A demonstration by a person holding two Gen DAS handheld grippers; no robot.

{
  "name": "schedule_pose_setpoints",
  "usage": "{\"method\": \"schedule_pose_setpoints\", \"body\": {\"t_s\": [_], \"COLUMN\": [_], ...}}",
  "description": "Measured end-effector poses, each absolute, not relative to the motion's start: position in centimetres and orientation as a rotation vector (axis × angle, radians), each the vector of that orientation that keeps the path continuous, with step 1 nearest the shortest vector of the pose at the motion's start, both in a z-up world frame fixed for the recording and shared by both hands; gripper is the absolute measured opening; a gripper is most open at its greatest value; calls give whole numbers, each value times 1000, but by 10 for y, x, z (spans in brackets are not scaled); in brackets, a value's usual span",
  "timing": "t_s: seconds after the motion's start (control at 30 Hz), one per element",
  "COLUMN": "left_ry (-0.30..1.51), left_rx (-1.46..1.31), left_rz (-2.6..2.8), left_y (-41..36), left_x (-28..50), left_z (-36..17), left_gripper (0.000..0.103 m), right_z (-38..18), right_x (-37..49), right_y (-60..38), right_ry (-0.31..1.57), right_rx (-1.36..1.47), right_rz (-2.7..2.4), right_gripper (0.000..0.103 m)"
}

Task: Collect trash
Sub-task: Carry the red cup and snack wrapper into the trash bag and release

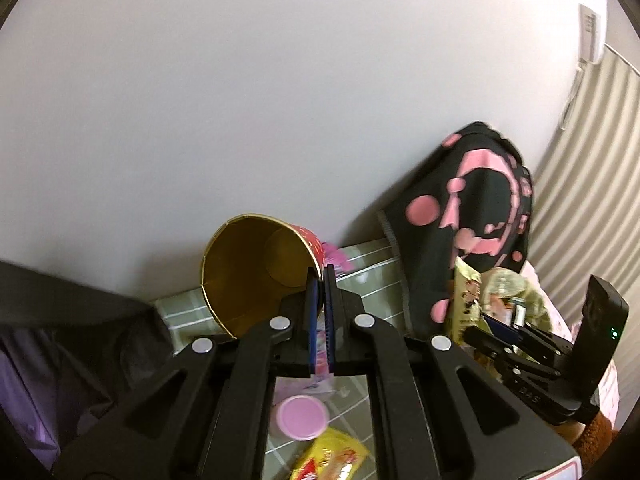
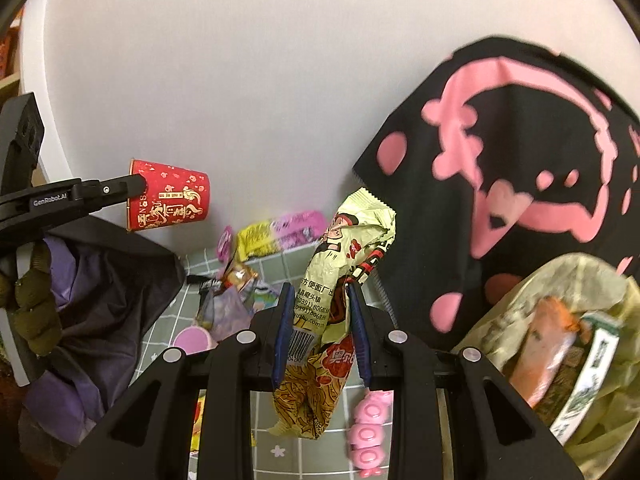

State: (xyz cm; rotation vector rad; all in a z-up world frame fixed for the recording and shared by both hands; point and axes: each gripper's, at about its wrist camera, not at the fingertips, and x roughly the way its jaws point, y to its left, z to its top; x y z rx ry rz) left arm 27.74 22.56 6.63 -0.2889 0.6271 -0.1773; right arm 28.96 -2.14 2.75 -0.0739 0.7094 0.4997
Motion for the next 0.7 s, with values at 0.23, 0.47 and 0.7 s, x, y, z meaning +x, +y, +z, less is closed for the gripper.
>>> {"method": "schedule_pose_setpoints", "body": {"t_s": [0.23,0.47,0.7], "left_ry": [588,607,667], "left_rx": [-269,-265,-190], "left_rz": [-321,-502,-657], "left_y": [179,120,43], "left_x": [284,300,319], "left_z": [92,100,95], "left_gripper": [3,3,3], "right_z": [67,98,103], "right_x": [292,293,301], "right_y": [-53,-107,-173], "right_ry": [618,548,553], "right_rx": [-98,-144,-128], "right_rz": [418,287,164], "right_gripper": [26,26,26]}}
